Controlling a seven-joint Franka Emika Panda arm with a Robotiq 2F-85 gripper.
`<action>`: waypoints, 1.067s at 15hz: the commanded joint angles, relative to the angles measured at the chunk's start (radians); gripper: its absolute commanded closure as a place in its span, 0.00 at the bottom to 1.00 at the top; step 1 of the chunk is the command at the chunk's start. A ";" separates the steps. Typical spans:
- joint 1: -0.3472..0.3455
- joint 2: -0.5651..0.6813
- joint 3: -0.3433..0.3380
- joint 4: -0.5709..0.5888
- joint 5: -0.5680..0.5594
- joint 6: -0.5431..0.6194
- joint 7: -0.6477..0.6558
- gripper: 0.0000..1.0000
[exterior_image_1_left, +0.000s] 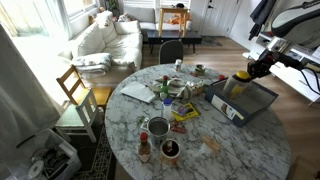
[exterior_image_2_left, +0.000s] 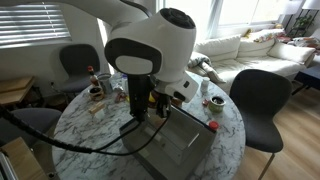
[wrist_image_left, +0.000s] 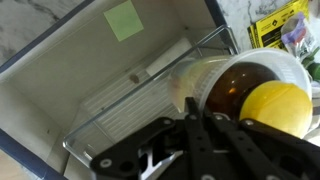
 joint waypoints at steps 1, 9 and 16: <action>-0.039 0.052 0.036 0.044 0.031 -0.007 0.041 0.99; -0.064 0.125 0.082 0.082 0.053 -0.009 0.058 0.77; -0.072 0.092 0.089 0.099 0.044 0.008 0.041 0.25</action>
